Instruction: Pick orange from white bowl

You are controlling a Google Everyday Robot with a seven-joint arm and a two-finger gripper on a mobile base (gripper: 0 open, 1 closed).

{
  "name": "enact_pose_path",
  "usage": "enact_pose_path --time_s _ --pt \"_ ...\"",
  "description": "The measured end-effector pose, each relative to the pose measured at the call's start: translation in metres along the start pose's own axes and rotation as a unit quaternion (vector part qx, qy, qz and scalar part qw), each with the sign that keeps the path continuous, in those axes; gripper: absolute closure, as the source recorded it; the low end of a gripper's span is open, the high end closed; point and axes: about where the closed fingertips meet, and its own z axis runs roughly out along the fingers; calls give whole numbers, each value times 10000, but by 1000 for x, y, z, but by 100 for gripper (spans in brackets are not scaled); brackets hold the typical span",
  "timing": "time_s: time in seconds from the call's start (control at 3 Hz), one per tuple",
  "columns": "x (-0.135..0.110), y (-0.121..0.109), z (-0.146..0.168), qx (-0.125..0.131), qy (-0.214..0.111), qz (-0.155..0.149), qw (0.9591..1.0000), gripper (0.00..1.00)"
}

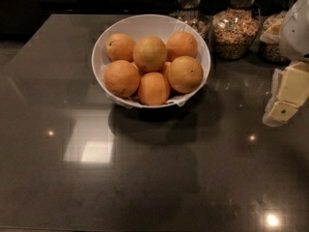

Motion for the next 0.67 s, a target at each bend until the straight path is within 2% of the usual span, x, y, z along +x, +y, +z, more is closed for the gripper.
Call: enact_pose_path --time_s 0.33,0.67 --pt "-2 0 2 11 -18 8 10000 0" --pt "-14 -1 14 84 -153 67 9998 0"
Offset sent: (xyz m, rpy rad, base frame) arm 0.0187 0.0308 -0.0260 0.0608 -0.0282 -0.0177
